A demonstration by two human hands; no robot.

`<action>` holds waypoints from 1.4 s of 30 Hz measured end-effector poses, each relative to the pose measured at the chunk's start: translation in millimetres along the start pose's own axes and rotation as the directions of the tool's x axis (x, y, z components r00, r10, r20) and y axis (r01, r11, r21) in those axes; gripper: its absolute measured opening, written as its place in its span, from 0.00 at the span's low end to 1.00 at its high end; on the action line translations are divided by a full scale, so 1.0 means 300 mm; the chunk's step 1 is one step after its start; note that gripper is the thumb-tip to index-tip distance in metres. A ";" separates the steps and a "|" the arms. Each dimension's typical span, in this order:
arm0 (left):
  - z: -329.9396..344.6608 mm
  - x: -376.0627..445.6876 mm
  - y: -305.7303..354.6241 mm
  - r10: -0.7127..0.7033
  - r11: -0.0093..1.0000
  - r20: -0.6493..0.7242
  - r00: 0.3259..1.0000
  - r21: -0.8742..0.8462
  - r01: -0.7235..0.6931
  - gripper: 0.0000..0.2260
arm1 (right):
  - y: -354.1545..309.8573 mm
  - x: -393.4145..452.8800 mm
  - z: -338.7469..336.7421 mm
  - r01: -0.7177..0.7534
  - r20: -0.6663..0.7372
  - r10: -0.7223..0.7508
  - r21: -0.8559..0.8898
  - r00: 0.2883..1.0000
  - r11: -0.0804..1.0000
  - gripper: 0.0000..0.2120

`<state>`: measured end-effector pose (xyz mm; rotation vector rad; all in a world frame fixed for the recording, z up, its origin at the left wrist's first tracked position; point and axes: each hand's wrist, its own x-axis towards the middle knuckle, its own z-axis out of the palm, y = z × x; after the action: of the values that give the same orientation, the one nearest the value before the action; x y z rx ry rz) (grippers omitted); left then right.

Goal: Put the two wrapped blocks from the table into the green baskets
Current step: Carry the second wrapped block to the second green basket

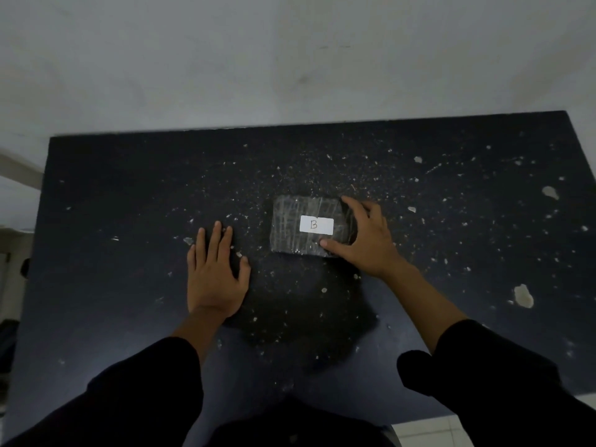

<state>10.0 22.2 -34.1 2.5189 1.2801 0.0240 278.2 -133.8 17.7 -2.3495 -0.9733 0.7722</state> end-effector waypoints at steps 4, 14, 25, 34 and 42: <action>-0.001 0.001 0.002 0.002 1.000 0.002 1.000 0.001 -0.002 0.30 | 0.020 -0.022 -0.002 0.005 -0.033 0.001 0.183 0.999 0.983 0.47; 0.001 -0.001 0.003 0.003 1.000 -0.016 1.000 0.001 -0.003 0.30 | -0.009 -0.035 0.013 0.059 -0.047 -0.049 0.248 0.998 0.967 0.41; 0.010 0.000 -0.004 -0.001 1.000 -0.008 1.000 0.008 0.001 0.30 | -0.061 -0.021 -0.005 -0.078 0.043 0.065 0.493 0.997 0.866 0.43; 0.010 0.002 -0.005 -0.004 1.000 -0.006 1.000 -0.003 0.004 0.30 | -0.079 -0.033 0.017 -0.246 0.161 0.186 0.674 0.969 0.696 0.38; 0.017 0.005 -0.015 0.002 1.000 -0.004 1.000 0.012 -0.002 0.30 | -0.113 -0.085 0.022 -0.217 0.091 0.215 0.686 0.973 0.695 0.42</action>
<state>8.2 24.3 -40.6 2.5313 1.2832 0.0218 242.8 -130.0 41.7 -1.7889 -0.2939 1.0170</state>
